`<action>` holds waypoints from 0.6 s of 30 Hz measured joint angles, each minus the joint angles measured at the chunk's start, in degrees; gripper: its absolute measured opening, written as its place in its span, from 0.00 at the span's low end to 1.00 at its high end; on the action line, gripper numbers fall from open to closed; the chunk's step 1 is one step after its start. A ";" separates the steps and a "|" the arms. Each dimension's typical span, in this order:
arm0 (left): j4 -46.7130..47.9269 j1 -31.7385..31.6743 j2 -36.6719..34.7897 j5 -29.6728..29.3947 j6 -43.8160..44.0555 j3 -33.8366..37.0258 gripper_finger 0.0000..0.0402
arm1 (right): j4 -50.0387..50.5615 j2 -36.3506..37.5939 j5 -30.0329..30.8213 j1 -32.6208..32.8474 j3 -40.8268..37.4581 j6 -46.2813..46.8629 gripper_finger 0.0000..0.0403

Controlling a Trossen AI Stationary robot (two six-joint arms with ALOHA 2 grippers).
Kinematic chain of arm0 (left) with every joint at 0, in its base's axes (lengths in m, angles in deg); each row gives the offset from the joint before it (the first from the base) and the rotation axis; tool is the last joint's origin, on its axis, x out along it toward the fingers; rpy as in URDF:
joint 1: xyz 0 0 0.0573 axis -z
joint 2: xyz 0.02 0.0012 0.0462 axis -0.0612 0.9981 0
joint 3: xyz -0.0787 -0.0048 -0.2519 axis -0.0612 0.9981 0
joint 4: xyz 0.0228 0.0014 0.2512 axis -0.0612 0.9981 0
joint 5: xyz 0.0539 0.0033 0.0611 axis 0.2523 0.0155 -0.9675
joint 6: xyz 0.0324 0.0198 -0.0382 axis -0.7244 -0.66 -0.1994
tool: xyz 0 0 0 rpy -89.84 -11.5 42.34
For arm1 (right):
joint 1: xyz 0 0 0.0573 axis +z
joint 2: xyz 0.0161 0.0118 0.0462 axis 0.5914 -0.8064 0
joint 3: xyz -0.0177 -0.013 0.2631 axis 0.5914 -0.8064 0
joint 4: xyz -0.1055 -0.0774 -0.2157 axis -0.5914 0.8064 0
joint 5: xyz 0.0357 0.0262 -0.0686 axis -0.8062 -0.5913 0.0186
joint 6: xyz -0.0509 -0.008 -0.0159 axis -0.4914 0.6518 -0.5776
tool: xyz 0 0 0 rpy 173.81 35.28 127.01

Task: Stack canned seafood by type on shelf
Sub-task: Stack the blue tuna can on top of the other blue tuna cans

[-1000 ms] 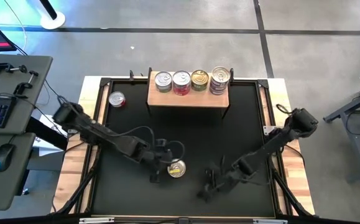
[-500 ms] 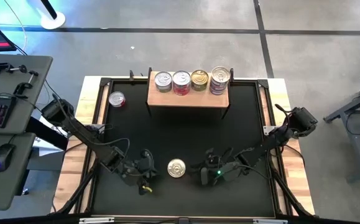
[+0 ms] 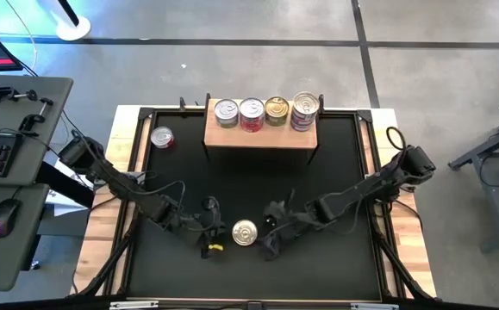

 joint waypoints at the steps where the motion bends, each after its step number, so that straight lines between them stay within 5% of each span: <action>1: 0.00 -0.48 0.00 0.00 -0.02 0.00 0.00 | 6.22 -0.49 0.58 -0.03 1.20 0.15 0.77; 4: 0.20 -1.72 0.01 0.02 -0.13 0.00 0.00 | 16.25 -2.17 1.14 0.18 1.84 1.16 0.54; 9: 0.61 -3.47 1.02 0.29 -1.31 0.00 0.00 | 14.76 -5.64 -1.10 0.39 -0.77 3.02 0.06; 18: -3.02 -2.77 9.01 6.31 -3.45 0.02 0.00 | 3.23 -12.95 -0.89 -1.42 -0.84 4.88 0.02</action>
